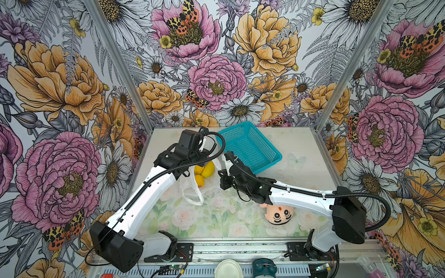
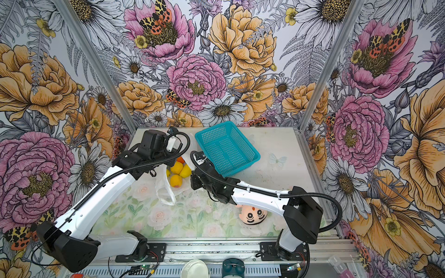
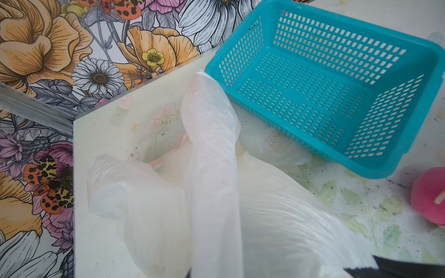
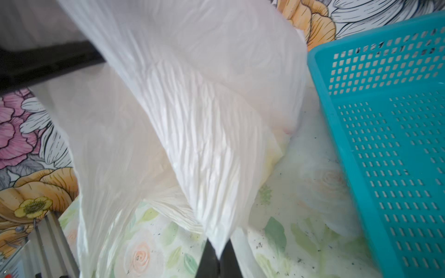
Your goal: Untie the knot of the plastic bag and take out the fruit
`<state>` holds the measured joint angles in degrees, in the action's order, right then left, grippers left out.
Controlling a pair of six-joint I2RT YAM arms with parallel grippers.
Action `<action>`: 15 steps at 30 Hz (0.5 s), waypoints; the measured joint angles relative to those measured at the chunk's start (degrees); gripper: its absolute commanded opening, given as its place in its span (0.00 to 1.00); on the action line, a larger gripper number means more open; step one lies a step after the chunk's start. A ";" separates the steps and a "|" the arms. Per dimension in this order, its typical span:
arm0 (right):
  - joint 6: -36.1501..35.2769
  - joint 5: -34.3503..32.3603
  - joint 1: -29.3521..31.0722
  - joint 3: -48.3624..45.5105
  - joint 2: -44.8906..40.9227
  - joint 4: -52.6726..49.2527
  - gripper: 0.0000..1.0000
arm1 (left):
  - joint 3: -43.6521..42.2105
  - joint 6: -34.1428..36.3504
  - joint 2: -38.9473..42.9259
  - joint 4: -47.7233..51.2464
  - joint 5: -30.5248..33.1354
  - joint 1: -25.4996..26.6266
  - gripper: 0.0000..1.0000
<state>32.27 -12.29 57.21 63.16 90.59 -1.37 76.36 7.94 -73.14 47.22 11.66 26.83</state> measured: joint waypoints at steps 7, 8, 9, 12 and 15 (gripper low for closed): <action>1.62 -6.71 -2.78 -6.45 -5.64 -0.11 0.00 | -0.79 -0.04 -0.02 -0.15 4.74 -1.20 0.31; 1.66 -7.67 -2.78 -7.21 -6.75 -0.09 0.00 | -0.85 -0.09 -0.04 -0.15 5.35 -1.57 0.34; 1.81 -8.59 -2.82 -7.85 -7.98 -0.04 0.00 | -0.85 -0.15 -0.09 -0.11 6.16 -1.95 0.40; 1.95 -11.26 -2.75 -9.55 -10.95 0.44 0.00 | -0.85 -0.33 -0.15 -0.13 8.44 -2.97 0.42; 1.99 -12.90 -2.93 -11.15 -13.07 0.90 0.00 | -0.85 -0.39 -0.37 -0.13 8.57 -3.39 0.12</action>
<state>34.26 -25.19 54.28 52.01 77.52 -0.47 75.50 7.55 -73.52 47.09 20.23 23.44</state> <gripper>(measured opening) 0.049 0.319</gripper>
